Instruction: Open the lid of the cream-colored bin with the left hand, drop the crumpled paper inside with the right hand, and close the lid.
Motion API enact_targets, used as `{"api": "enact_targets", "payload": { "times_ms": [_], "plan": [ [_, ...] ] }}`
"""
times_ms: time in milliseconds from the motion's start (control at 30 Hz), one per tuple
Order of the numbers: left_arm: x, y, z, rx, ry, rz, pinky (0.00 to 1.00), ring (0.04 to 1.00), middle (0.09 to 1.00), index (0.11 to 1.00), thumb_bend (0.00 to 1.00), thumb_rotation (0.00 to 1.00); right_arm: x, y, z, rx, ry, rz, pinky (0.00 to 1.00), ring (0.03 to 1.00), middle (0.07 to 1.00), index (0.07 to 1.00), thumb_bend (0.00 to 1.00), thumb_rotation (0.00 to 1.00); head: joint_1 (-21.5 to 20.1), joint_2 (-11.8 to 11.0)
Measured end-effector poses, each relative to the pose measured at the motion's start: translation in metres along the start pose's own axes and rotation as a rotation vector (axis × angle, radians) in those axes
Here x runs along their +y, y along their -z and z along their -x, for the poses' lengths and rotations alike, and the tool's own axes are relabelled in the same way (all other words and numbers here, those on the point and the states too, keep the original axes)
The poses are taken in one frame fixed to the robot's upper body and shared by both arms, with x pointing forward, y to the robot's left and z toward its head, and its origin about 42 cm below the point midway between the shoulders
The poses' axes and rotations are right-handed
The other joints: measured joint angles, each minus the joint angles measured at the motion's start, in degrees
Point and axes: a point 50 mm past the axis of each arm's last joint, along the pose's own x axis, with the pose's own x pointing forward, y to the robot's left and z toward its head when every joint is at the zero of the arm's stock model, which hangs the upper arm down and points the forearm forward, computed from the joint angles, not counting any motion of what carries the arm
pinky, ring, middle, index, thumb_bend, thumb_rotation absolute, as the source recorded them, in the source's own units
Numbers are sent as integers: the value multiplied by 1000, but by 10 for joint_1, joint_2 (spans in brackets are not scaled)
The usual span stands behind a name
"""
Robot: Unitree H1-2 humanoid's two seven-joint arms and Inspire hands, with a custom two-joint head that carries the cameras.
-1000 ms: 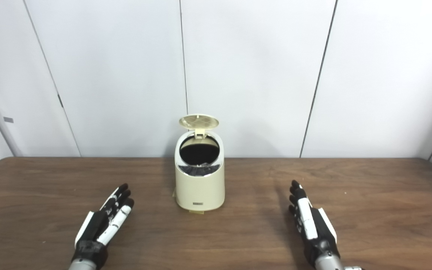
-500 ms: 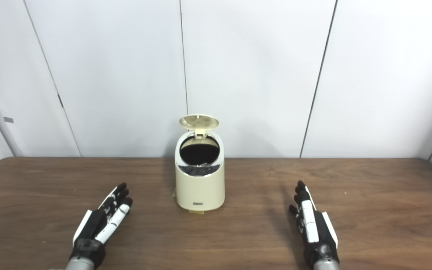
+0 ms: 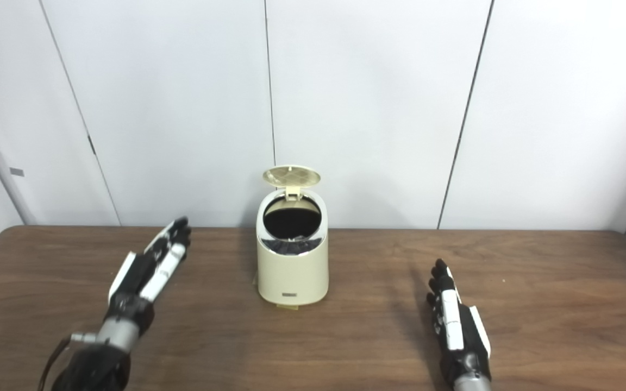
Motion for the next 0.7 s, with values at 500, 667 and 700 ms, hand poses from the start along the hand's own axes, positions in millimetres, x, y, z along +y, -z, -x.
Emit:
{"api": "enact_targets", "payload": {
  "times_ms": [500, 667, 700],
  "plan": [
    [-21, -66, -64, -119, 99, -93, 962, 973, 944, 937, 562, 781, 12, 1, 2, -7, 21, -13, 1000, 1000, 1000, 1000, 656, 1000, 10, -11],
    [-29, -77, -75, -132, 136, -111, 973, 988, 962, 957, 543, 836, 12, 1, 2, -8, 21, -14, 1000, 1000, 1000, 1000, 641, 1000, 7, -11],
    [-32, -79, -78, -135, 144, -128, 954, 976, 952, 946, 553, 850, 12, 1, 2, -8, 21, -14, 1000, 1000, 1000, 1000, 653, 1000, 6, -11]
  ]
}}
